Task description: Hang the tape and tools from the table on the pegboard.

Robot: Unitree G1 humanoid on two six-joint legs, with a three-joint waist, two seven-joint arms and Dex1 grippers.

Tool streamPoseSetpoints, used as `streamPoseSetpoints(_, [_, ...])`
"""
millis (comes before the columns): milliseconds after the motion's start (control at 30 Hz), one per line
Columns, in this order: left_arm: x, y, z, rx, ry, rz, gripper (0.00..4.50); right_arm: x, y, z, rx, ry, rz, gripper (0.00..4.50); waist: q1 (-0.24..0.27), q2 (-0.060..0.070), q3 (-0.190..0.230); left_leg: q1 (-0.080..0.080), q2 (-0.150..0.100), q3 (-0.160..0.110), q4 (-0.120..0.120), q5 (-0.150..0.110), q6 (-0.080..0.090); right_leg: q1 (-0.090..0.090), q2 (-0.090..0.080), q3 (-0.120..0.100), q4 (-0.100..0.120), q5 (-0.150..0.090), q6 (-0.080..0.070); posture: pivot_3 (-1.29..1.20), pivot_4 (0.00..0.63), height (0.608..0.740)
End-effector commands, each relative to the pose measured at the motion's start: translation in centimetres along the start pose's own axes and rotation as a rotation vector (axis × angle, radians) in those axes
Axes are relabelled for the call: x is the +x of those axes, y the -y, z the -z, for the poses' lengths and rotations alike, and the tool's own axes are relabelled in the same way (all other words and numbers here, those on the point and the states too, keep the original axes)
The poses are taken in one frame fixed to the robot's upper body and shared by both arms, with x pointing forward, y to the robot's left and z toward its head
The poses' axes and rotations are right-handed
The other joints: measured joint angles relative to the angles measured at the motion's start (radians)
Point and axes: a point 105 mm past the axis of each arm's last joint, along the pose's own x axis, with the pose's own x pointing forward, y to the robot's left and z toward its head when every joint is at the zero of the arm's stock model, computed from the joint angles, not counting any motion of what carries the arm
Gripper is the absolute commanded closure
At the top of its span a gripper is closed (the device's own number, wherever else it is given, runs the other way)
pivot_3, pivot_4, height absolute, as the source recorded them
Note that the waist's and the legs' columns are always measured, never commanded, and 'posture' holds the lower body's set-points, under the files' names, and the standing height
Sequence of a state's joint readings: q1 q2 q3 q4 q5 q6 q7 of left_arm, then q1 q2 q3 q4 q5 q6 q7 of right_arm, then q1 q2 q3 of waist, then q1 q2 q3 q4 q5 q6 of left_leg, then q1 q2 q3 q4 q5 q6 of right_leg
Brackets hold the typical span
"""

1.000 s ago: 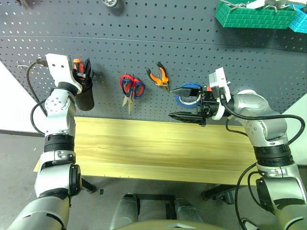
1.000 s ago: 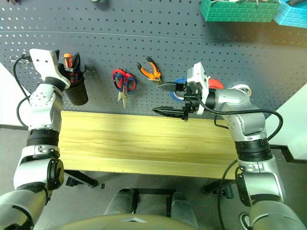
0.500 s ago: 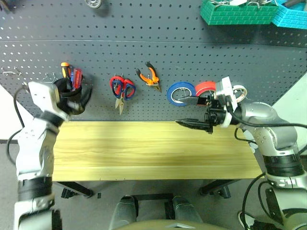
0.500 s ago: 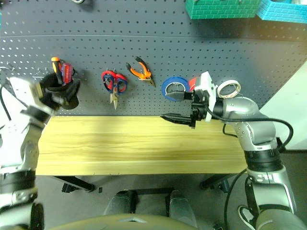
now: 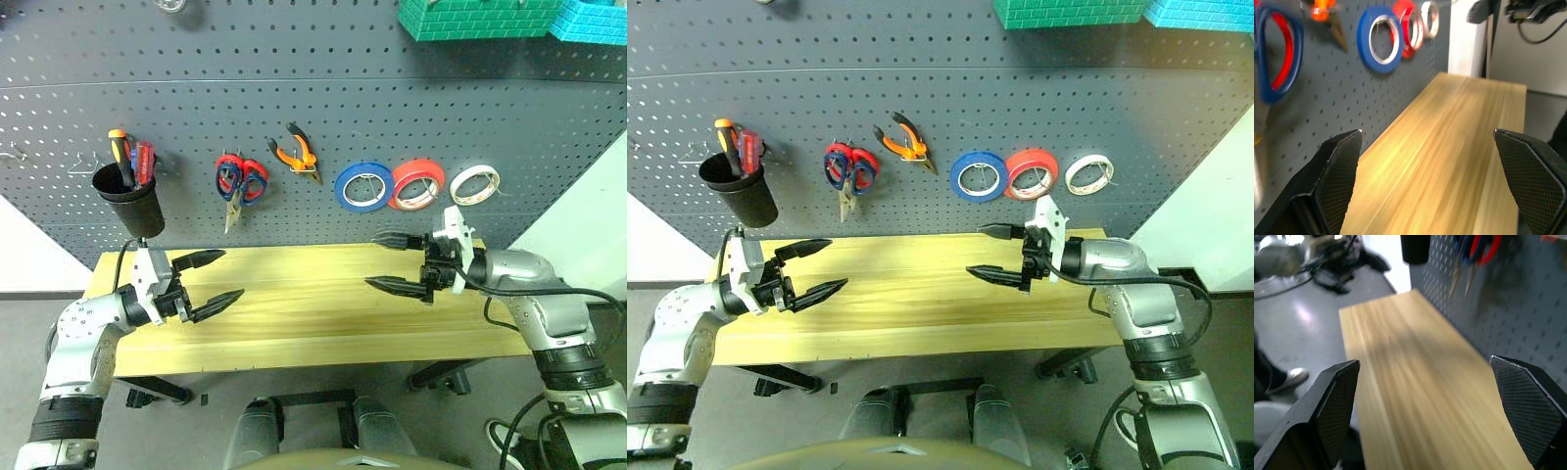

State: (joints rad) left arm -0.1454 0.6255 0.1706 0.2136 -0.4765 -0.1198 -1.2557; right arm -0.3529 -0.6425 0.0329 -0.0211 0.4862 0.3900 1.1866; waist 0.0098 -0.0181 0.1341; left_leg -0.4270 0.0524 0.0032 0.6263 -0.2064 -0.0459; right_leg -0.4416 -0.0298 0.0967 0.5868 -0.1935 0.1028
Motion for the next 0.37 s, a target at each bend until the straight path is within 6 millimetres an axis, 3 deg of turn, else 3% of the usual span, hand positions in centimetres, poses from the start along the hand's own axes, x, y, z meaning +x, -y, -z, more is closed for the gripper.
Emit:
streamPoseSetpoints(33, [-0.4,-1.0,-0.5,0.029,0.001,-0.008,0.01,0.0,0.6,-0.6,-0.055,0.019,0.007,0.00,0.002,0.000,0.000,0.000,0.000,0.000,-0.001,0.000,0.001,0.000,0.001,0.000,0.001,-0.001,0.001,0.14,0.140,0.740])
streamPoseSetpoints(133, [-0.9,-1.6,-0.7,0.019,0.006,-0.021,0.01,0.5,0.5,-0.5,-0.087,-0.003,-0.005,0.00,0.003,0.000,0.001,0.001,0.000,0.000,0.000,0.000,0.001,-0.002,0.001,0.000,0.008,-0.003,0.002,0.16,0.141,0.740])
streamPoseSetpoints(367, [-1.5,-0.4,0.2,-0.015,-0.002,-0.023,0.01,0.1,0.8,-0.8,-0.093,0.007,0.013,0.00,0.000,0.000,0.004,0.001,0.000,0.000,0.004,0.000,0.001,-0.001,0.000,0.001,0.009,-0.004,0.004,0.12,0.127,0.740])
